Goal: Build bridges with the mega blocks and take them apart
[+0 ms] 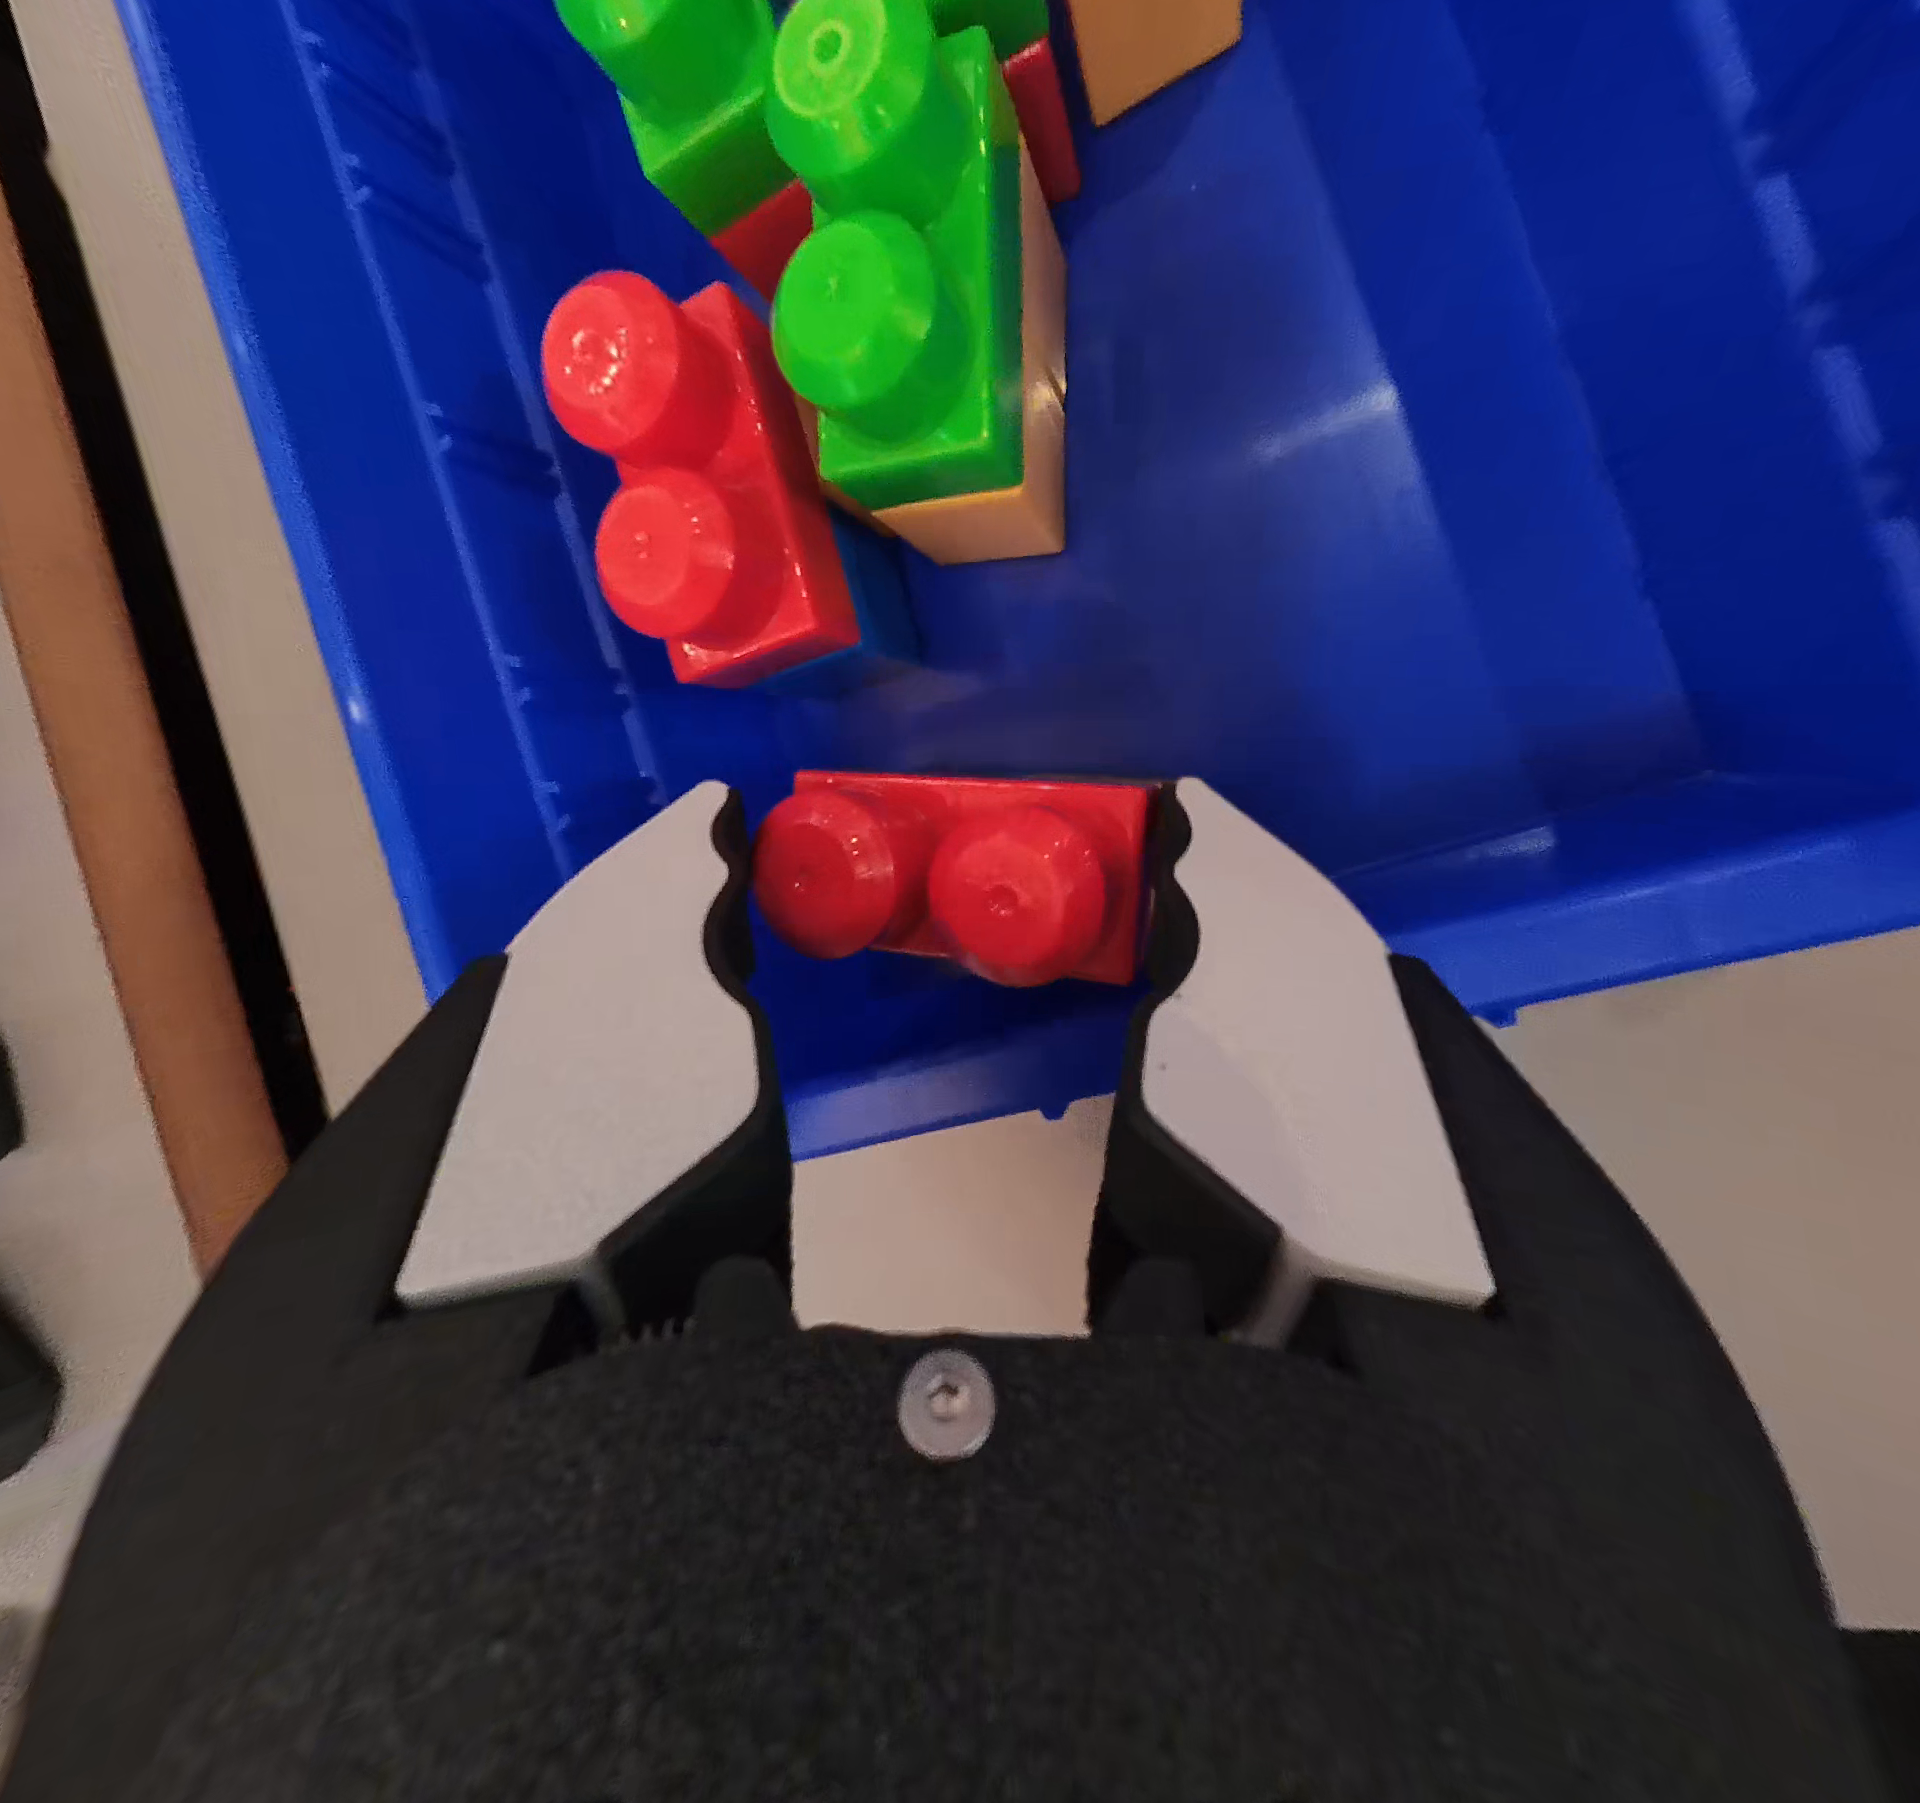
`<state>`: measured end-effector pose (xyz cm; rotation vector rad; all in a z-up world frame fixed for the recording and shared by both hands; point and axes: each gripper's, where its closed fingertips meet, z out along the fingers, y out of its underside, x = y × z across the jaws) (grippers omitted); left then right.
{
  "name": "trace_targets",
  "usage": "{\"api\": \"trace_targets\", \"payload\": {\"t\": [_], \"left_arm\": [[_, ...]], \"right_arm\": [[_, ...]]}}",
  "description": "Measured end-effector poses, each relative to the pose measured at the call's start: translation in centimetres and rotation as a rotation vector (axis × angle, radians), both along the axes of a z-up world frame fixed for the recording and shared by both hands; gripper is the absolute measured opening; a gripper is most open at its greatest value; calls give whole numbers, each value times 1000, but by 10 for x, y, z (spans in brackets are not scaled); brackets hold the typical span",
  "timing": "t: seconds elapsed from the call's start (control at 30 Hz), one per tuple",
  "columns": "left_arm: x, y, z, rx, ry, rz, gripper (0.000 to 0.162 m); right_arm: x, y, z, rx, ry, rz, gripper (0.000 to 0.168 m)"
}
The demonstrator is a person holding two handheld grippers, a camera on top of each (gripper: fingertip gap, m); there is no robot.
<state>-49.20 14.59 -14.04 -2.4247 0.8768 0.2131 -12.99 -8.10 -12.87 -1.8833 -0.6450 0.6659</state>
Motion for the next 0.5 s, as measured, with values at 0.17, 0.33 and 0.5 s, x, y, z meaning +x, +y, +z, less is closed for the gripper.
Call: {"api": "trace_targets", "payload": {"t": [0.17,0.33,0.5], "left_arm": [[7,5,20,53,-91,-22,73],[41,8,75,207,-258,-152,74],[102,-12,123,298,-461,-366,73]], "right_arm": [[0,0,-1,0,-14,-2,51],[0,0,-1,-2,-16,-4,50],[0,0,1,13,-25,-11,50]]}}
